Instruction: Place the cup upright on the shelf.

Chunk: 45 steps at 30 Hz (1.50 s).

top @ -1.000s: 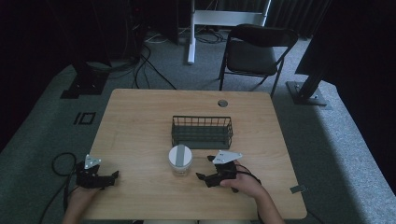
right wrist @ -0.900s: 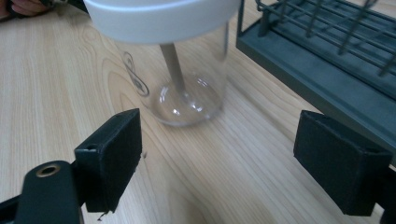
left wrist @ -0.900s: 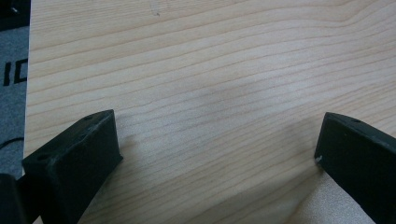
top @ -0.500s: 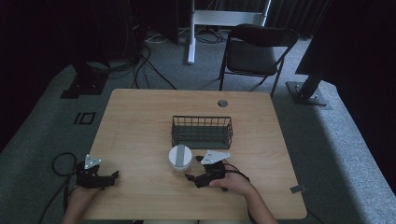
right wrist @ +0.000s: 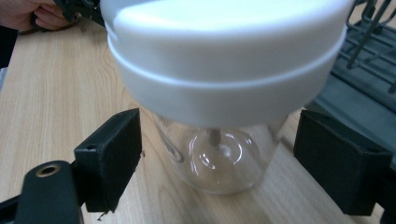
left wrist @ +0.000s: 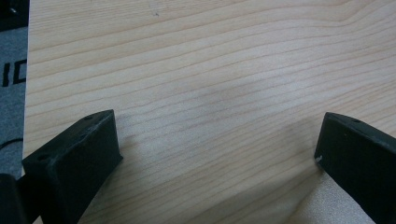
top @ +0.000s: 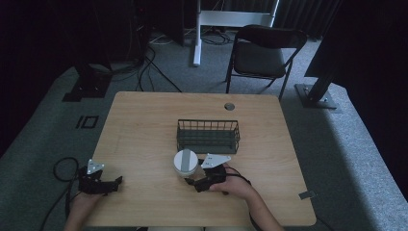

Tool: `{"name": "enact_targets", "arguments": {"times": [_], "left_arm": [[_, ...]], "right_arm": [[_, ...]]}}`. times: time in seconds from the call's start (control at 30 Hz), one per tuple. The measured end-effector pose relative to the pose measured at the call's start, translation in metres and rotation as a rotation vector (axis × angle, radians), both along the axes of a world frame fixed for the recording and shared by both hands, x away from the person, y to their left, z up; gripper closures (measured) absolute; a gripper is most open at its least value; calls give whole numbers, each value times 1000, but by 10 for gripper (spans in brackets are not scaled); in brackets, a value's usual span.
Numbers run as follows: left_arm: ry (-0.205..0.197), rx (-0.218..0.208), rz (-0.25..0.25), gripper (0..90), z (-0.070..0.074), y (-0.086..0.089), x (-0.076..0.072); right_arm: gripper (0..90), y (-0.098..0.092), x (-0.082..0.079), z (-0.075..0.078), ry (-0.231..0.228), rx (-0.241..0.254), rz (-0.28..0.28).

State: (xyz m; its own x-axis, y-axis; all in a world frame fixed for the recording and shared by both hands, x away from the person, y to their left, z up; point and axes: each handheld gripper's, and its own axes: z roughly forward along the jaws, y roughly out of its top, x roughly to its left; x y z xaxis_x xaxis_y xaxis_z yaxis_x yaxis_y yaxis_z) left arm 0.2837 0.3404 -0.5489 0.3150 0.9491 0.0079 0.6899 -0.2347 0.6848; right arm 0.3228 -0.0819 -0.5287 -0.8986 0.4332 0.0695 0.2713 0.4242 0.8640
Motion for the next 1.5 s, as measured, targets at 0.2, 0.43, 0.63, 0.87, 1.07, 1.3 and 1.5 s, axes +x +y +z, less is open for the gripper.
{"name": "enact_targets", "arguments": {"times": [0.2, 0.43, 0.63, 0.87, 1.07, 1.3, 1.5], "left_arm": [[0, 0, 0, 1, 0, 0, 0], [0, 0, 0, 1, 0, 0, 0], [0, 0, 0, 1, 0, 0, 0], [0, 0, 0, 1, 0, 0, 0], [0, 0, 0, 1, 0, 0, 0], [0, 0, 0, 1, 0, 0, 0], [0, 0, 0, 1, 0, 0, 0]], "right_arm": [[151, 7, 3, -3, 3, 15, 1], [151, 11, 7, -5, 10, 38, -3], [128, 16, 8, -5, 12, 69, -15], [163, 21, 8, -7, -15, 61, -15], [183, 23, 5, -3, -38, 49, -2], [183, 24, 5, -1, -39, 57, -17], [184, 26, 5, 10, -59, 63, -29]]}}
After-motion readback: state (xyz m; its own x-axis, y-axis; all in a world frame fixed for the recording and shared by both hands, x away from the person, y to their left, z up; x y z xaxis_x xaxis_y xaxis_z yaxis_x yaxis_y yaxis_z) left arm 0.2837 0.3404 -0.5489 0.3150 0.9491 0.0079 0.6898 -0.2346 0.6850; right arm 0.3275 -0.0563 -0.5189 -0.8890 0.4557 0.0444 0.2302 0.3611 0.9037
